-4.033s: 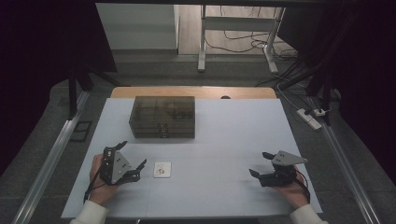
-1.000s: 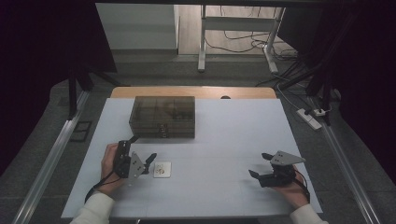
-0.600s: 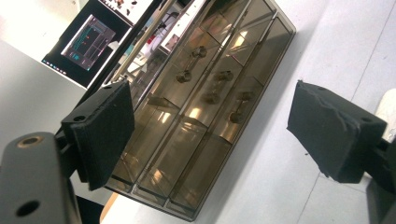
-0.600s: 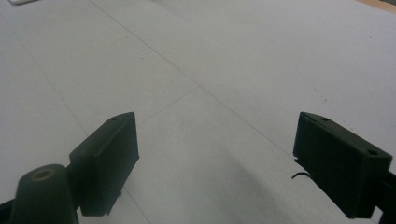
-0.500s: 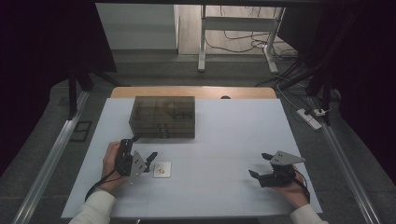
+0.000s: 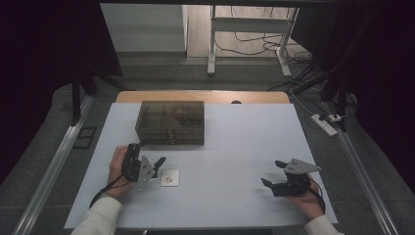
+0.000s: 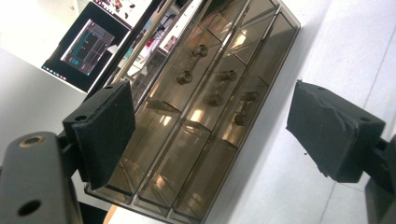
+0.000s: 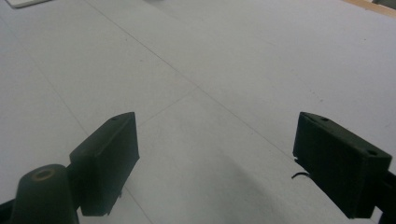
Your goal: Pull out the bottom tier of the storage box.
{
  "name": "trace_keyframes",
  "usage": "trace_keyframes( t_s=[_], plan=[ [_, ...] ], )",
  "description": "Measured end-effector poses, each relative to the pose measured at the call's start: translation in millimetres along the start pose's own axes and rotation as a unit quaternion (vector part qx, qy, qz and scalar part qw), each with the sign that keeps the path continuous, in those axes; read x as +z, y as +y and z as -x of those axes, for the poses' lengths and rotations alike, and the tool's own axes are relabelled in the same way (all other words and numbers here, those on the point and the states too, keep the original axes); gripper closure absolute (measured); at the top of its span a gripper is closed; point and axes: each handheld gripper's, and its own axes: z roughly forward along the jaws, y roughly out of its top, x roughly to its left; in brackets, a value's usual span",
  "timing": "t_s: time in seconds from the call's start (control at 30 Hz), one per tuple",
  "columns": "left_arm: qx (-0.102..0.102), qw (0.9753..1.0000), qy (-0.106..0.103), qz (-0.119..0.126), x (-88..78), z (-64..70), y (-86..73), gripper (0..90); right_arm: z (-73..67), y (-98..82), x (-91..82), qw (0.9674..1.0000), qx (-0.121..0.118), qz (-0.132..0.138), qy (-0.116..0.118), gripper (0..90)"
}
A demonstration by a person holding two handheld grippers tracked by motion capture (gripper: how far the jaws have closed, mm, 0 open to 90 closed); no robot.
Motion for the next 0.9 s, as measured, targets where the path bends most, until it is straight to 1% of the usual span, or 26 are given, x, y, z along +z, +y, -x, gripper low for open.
trace_keyframes(
  t_s=[0.03, 0.2, 0.63, 0.73, 0.9],
  plan=[
    [0.007, 1.0000, 0.001, -0.002, 1.1, -0.5, -0.1, 15.5, -0.1, -0.4, -1.5, 1.0000, 0.001, -0.002, 0.000, 13.9],
    [0.014, 0.9999, -0.001, -0.004, 5.7, -0.6, -1.4, 15.6, -0.1, -1.7, -3.2, 1.0000, 0.003, 0.001, -0.004, 14.0],
    [0.012, 0.9999, -0.003, 0.003, 11.8, -2.2, -4.4, 17.0, -0.4, -2.4, -2.2, 1.0000, 0.003, -0.005, -0.003, 14.0],
    [0.017, 0.9998, -0.004, 0.000, 14.0, -2.1, -4.7, 17.1, -0.4, -2.4, -2.2, 1.0000, 0.002, -0.005, -0.003, 14.0],
    [0.019, 0.9998, -0.006, 0.000, 17.3, -2.3, -4.9, 17.5, -0.3, -2.5, -2.5, 1.0000, 0.001, -0.008, -0.005, 14.0]
  ],
)
